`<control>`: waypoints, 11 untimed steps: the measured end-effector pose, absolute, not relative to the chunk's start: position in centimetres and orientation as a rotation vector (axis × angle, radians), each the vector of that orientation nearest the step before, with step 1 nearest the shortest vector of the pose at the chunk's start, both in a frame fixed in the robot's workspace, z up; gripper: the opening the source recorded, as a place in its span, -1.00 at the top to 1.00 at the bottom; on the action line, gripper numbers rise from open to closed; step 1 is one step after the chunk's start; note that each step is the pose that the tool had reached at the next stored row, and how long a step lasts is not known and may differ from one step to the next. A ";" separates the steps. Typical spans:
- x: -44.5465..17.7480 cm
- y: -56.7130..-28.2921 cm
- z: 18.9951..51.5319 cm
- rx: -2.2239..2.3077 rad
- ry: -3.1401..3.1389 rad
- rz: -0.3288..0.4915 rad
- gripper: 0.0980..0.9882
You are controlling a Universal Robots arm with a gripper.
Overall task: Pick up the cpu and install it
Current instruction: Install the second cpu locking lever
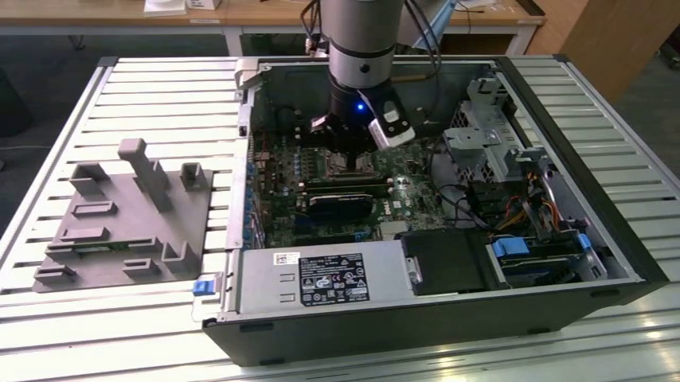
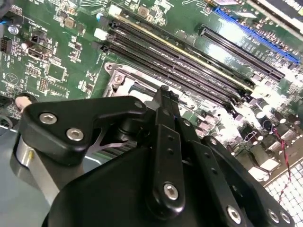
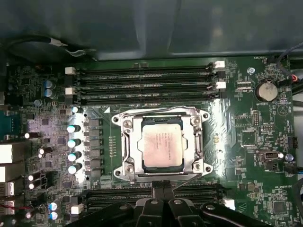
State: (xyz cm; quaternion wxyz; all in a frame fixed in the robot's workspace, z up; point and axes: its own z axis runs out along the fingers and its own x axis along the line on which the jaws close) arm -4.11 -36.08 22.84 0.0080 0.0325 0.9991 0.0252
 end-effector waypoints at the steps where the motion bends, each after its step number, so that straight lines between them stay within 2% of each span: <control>1: -4.1 -36.1 22.8 0.101 3.123 0.079 0.98; 11: -3.9 -36.1 22.8 0.102 3.123 0.079 0.98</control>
